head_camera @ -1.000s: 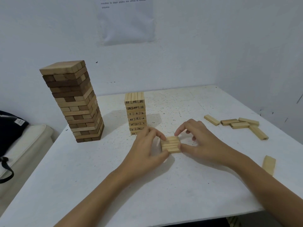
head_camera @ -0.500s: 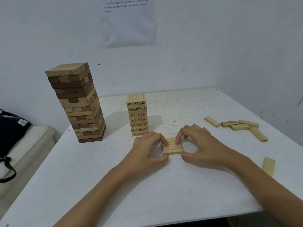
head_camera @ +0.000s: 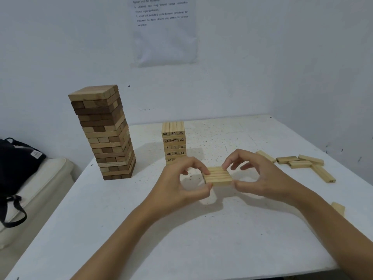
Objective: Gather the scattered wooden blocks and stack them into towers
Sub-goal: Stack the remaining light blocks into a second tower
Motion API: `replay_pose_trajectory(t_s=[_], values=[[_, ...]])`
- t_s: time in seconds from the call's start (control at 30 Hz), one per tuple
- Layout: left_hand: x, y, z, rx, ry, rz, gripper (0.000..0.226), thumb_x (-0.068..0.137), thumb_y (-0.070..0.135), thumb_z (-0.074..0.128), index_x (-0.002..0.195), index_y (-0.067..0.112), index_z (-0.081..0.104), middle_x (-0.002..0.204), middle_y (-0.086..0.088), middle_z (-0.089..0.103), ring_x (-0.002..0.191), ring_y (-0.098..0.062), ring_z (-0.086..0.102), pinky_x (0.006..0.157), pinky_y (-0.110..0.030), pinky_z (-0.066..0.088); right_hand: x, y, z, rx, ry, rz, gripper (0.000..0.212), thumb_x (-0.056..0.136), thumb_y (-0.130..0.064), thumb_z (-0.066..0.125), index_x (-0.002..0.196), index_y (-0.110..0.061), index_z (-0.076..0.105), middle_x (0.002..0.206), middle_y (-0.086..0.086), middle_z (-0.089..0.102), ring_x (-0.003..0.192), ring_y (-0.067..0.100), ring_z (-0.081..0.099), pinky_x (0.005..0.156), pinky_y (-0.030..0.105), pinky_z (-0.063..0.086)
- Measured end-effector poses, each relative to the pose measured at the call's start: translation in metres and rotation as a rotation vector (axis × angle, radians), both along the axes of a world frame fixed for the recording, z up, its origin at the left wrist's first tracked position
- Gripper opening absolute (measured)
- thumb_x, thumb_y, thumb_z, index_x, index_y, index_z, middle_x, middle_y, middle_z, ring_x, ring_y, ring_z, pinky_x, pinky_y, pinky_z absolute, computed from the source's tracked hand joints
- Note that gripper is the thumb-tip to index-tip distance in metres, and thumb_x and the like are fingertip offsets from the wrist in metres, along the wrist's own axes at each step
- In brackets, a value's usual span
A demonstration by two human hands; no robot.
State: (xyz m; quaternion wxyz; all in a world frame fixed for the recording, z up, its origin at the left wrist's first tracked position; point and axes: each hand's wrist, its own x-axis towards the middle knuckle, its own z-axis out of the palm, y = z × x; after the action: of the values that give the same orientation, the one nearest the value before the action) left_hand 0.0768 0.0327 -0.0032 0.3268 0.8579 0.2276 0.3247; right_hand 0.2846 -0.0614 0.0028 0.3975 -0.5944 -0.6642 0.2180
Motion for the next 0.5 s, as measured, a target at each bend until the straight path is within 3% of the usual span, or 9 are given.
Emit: replay_pose_trajectory(t_s=[0.17,0.33,0.5], values=[[-0.002,0.002,0.015,-0.081,-0.180,0.011,0.028,0.070,0.040,0.071,0.094,0.027,0.067,0.103,0.012,0.068,0.103,-0.012,0.059,0.085,-0.026,0.046,-0.004,0.006,0.017,0.112,0.130,0.021,0.030,0.065,-0.041,0.069,0.093,-0.029,0.065,0.104,-0.009,0.065,0.101,0.011,0.059,0.094,0.034,0.045],[-0.008,0.011,0.037,-0.234,-0.378,-0.017,0.045,0.068,0.032,0.075,0.107,0.022,0.054,0.109,0.001,0.069,0.105,-0.021,0.063,0.087,-0.040,0.053,-0.013,0.024,0.041,0.219,0.204,0.016,0.038,0.063,-0.042,0.070,0.098,-0.027,0.062,0.106,-0.009,0.066,0.100,0.013,0.060,0.091,0.034,0.047],[-0.014,0.027,0.056,-0.266,-0.413,0.025,0.050,0.078,0.029,0.078,0.118,0.027,0.048,0.117,0.006,0.068,0.114,-0.016,0.061,0.104,-0.046,0.043,-0.023,0.054,0.056,0.268,0.277,-0.019,0.047,0.066,-0.032,0.075,0.110,-0.029,0.057,0.106,-0.010,0.067,0.097,0.008,0.059,0.089,0.036,0.048]])
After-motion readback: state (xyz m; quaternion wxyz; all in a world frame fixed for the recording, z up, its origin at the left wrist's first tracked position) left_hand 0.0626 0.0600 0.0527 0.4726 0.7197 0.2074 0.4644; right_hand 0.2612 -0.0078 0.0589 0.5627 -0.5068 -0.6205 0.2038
